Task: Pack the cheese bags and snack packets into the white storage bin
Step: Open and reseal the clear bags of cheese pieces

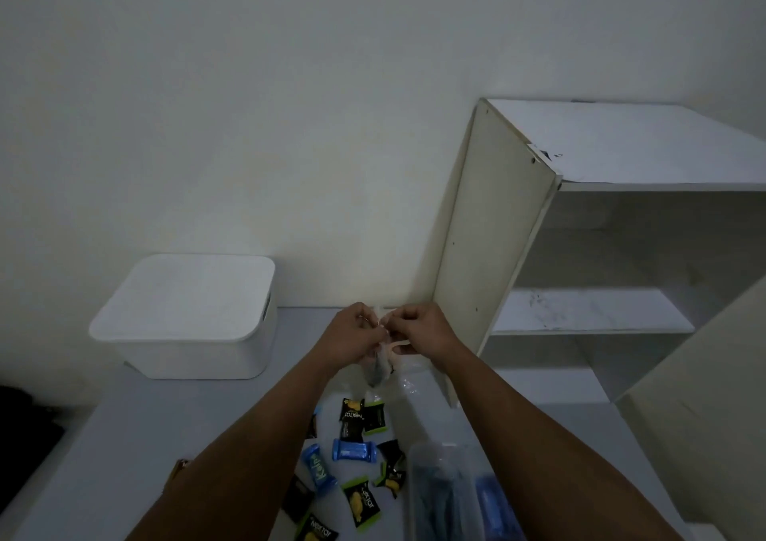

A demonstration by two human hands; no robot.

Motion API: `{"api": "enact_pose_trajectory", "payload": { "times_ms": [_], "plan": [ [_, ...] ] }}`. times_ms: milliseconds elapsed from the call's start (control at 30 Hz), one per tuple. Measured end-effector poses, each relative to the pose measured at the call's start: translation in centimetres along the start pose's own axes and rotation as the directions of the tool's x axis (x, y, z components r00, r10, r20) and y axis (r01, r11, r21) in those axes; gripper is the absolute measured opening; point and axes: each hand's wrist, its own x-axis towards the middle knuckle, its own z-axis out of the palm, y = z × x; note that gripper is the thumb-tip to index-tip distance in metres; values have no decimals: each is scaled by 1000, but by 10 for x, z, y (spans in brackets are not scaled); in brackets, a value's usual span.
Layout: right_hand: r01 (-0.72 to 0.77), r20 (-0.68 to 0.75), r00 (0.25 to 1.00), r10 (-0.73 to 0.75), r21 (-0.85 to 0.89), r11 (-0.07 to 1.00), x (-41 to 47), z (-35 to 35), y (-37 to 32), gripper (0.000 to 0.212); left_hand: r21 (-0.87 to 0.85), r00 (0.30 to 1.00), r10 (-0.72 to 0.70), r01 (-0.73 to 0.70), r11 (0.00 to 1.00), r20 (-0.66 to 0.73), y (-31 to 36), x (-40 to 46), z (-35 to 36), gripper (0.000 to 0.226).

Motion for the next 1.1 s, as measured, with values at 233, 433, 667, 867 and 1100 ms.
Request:
{"api": "enact_pose_trajectory", "payload": {
  "times_ms": [233, 433, 667, 867, 1100],
  "plan": [
    [-16, -4, 1000, 15, -42, 999, 16, -12, 3, 10, 157, 999, 5, 1, 988, -35, -9, 6, 18, 21],
    [-6, -23, 1000, 7, 28, 1000, 28, -14, 4, 10, 253, 999, 15, -4, 967, -40, -17, 8, 30, 10],
    [-65, 111, 992, 64, 9, 998, 34, -19, 12, 4, 302, 992, 88, -58, 952, -86, -18, 14, 24, 18],
    [-118, 153, 981, 122, -38, 992, 40, -24, 20, 11, 231, 991, 16, 16, 973, -136, -20, 18, 25, 15],
    [-141, 170, 974, 148, -54, 989, 41, -24, 21, 14, 44, 984, -79, 88, 995, -162, -17, 19, 22, 21]
  ]
}}
